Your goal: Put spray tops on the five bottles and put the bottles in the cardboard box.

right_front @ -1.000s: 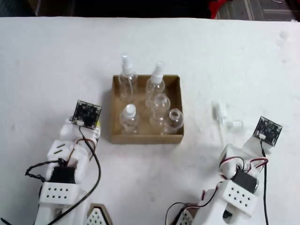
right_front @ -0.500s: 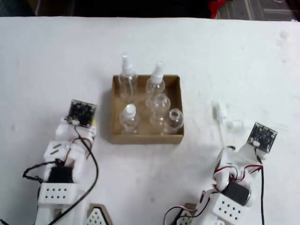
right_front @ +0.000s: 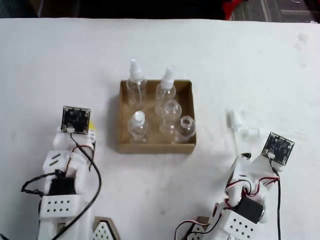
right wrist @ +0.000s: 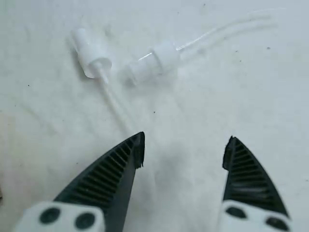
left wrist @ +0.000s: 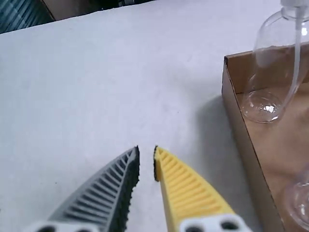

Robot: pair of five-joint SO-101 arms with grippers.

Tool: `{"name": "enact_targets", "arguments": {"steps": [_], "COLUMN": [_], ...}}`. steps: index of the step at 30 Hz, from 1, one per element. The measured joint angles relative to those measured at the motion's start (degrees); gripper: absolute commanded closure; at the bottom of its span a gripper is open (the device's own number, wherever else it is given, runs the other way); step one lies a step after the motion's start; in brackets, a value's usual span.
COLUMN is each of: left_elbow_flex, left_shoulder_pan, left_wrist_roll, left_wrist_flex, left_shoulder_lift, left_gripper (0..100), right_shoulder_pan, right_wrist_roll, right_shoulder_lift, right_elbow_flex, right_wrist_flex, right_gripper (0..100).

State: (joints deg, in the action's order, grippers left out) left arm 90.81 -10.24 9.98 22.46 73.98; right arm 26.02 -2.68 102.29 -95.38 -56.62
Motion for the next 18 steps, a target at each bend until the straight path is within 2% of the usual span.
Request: {"name": "enact_targets", "arguments": {"steps": [5,7,10,13,16,18], "left_elbow_flex": [0.0,0.0,0.0,0.0,0.0,0.0], "left_shoulder_pan": [0.0,0.0,-0.09,-0.97,-1.32,-1.41], "left_wrist_roll": [0.0,0.0,0.0,-0.18,-0.18,-0.18], "left_wrist_flex": [0.0,0.0,0.0,0.0,0.0,0.0], "left_shoulder_lift": [0.0,0.0,0.0,0.0,0.0,0.0], "left_gripper": [92,92,92,93,98,98], "right_shoulder_pan": [0.0,0.0,0.0,0.0,1.58,3.43], "right_wrist_roll": [0.0,0.0,0.0,0.0,0.0,0.0], "right_shoulder_lift": [0.0,0.0,0.0,0.7,0.88,0.88], "right_elbow_flex": [0.35,0.35,0.53,1.32,1.67,1.93], "right_wrist_flex": [0.0,-0.18,-0.18,-0.18,-0.18,-0.09], "right_gripper": [78.2,84.7,99.8,92.8,93.0,92.8]}}
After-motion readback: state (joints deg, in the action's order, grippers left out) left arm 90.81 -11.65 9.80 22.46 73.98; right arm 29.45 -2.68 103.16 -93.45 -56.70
